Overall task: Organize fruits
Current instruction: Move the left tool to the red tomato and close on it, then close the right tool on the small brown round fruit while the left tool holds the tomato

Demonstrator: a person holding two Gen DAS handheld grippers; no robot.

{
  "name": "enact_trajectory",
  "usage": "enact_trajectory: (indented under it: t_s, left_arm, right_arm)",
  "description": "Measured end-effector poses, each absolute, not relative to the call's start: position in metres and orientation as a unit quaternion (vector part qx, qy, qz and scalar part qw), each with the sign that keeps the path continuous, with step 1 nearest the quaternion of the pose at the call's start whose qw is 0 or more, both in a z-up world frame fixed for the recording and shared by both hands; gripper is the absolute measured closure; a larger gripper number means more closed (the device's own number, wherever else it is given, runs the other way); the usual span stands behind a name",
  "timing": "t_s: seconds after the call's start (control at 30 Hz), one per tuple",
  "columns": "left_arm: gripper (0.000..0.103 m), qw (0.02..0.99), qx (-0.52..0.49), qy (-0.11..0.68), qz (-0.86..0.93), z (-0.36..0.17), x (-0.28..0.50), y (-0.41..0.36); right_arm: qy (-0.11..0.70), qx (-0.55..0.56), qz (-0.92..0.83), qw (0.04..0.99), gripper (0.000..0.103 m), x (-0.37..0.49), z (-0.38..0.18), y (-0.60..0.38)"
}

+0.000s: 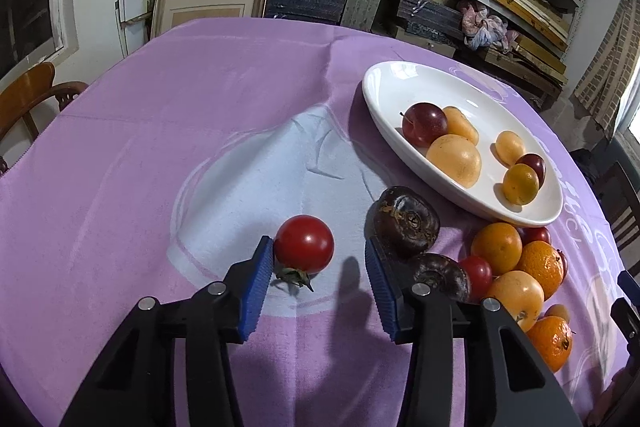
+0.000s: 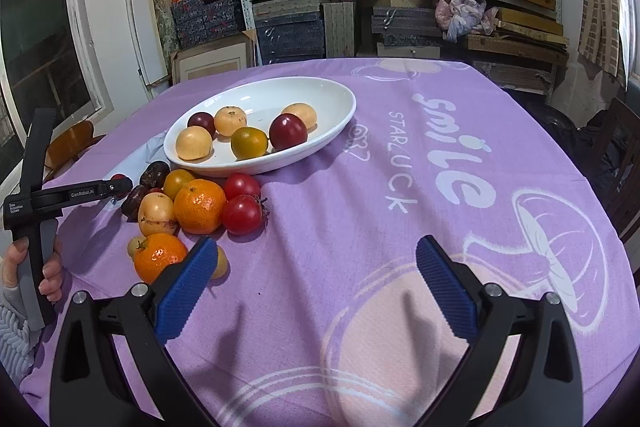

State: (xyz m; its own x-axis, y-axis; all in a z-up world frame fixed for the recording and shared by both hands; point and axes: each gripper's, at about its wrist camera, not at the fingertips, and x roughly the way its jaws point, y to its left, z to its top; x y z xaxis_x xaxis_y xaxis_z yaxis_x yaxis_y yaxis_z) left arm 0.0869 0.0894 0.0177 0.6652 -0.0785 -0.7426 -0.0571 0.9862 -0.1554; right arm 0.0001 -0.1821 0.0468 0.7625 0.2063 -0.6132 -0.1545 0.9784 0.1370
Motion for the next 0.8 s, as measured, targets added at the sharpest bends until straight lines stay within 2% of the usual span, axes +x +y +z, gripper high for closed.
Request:
enact_trajectory:
  t_s: [0.1,0.27,0.8]
  left_arm:
    - [0.058,0.909,-0.089,0.407,0.001,0.0178,0.0866,0.0931]
    - [0.073,0.905,-0.087,0.415,-0.002,0.0152,0.0886,0.0932]
    - [0.073,0.905,-0.082,0.417,0.009,0.0155,0.0892,0.0924]
  right_arm:
    - [0.333,0.039,0.096,0.937,0.005,0.0005,0.0463,-0.182]
    - [0.335,0.041,0.096,0.937,0.005,0.0011,0.045,-0.1821]
    - [0.335,0.038,0.1,0.936,0.005,0.0013,0.0448,-0.1789]
